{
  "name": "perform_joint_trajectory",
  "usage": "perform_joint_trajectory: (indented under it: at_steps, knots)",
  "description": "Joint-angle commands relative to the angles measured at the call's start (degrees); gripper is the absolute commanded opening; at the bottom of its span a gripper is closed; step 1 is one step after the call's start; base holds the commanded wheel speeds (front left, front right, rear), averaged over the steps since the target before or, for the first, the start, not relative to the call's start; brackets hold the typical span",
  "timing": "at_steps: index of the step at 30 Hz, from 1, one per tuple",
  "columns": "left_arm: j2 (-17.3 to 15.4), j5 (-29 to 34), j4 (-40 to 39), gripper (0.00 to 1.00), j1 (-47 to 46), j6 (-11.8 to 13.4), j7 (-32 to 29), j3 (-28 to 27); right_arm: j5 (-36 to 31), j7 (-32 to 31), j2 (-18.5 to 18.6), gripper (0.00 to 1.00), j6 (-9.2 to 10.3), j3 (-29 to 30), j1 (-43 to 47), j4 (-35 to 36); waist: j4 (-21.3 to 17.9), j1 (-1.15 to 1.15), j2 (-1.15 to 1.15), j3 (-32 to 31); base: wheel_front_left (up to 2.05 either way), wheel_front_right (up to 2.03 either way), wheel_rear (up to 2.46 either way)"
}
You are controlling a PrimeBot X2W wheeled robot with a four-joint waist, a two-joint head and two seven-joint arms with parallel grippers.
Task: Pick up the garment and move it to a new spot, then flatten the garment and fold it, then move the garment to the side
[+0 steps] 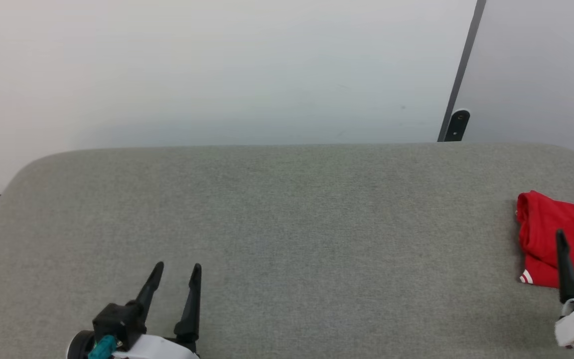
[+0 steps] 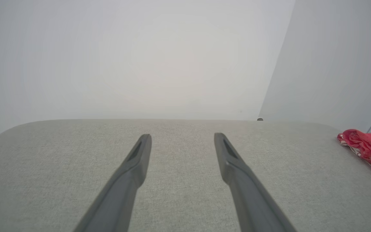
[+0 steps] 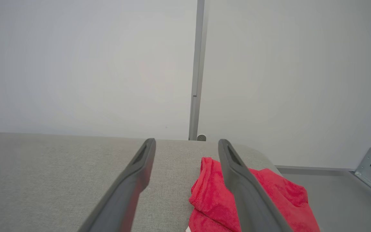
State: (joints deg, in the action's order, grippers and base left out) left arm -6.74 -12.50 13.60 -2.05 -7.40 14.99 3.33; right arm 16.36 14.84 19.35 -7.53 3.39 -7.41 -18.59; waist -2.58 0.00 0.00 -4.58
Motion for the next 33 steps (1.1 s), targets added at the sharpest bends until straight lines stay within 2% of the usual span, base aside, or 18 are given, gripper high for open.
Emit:
perform_joint_trajectory:
  at_steps: [1,9,21,33]
  knots:
    - [-0.18,1.26,0.26,1.00,-0.22,-0.10,0.20,-0.17,-0.02,0.30,-0.79,1.00,0.10,0.09,0.71,0.29,0.44,0.00,0.00,-0.17,0.00,0.00,0.00]
    - [0.76,4.88,0.46,1.00,-1.01,1.23,0.19,-2.04,-0.79,0.37,-6.41,1.00,0.10,-1.36,1.39,0.87,2.52,0.00,0.00,-0.77,0.00,0.00,0.00]
    - [1.87,5.49,-1.42,1.00,1.80,0.50,0.20,-3.19,-4.08,0.39,-12.88,1.00,0.09,-2.97,4.09,1.37,5.20,0.00,0.00,-1.96,0.00,0.00,0.00]
    - [1.45,3.23,-2.18,1.00,3.50,-0.10,0.20,-3.20,-6.31,0.39,-15.15,1.00,0.09,-4.79,5.05,1.81,5.63,0.00,0.00,-2.46,0.00,0.00,0.00]
